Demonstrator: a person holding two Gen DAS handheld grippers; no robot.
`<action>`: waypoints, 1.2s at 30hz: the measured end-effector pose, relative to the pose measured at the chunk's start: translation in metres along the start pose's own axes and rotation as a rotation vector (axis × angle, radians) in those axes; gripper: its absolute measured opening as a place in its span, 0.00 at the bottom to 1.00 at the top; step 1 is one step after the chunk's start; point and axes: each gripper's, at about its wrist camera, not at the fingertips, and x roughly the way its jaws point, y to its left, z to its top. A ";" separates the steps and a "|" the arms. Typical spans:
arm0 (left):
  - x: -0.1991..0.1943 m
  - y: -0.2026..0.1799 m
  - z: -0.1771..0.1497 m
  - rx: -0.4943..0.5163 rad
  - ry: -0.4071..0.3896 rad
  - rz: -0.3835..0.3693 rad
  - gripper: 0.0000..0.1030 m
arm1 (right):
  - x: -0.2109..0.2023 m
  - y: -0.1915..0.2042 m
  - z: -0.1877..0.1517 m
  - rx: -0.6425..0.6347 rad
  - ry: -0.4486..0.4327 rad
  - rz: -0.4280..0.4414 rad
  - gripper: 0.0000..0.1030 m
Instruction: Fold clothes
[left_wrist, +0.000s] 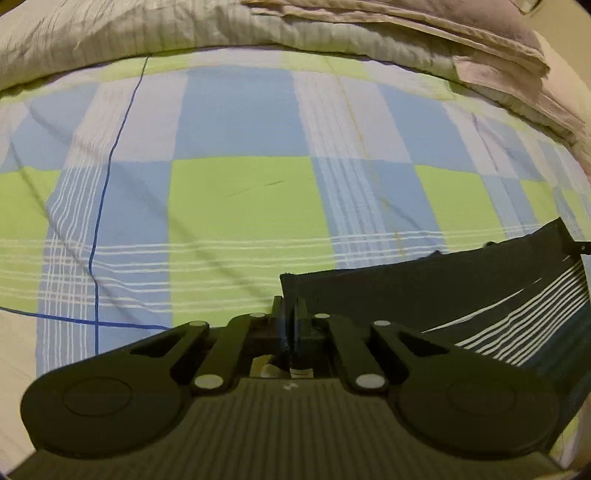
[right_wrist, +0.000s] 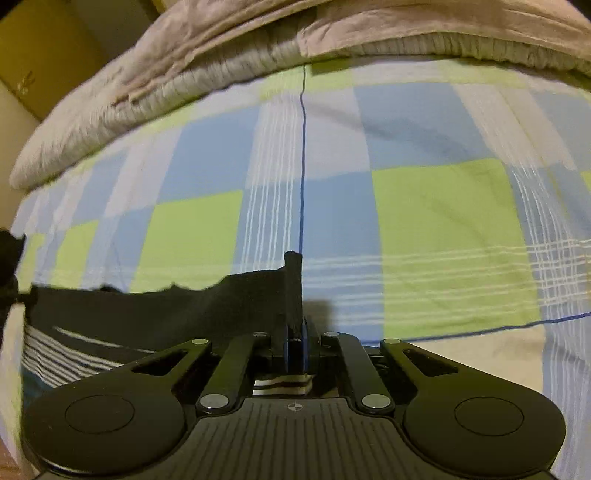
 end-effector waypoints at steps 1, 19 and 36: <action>0.005 0.001 -0.001 -0.001 0.002 0.005 0.03 | 0.005 -0.001 0.001 0.006 -0.003 0.004 0.04; -0.064 -0.023 -0.066 0.149 0.012 0.059 0.13 | -0.044 0.070 -0.066 -0.136 -0.029 -0.031 0.32; -0.065 -0.085 -0.138 0.471 0.167 0.122 0.14 | -0.050 0.056 -0.189 -0.048 0.144 -0.097 0.32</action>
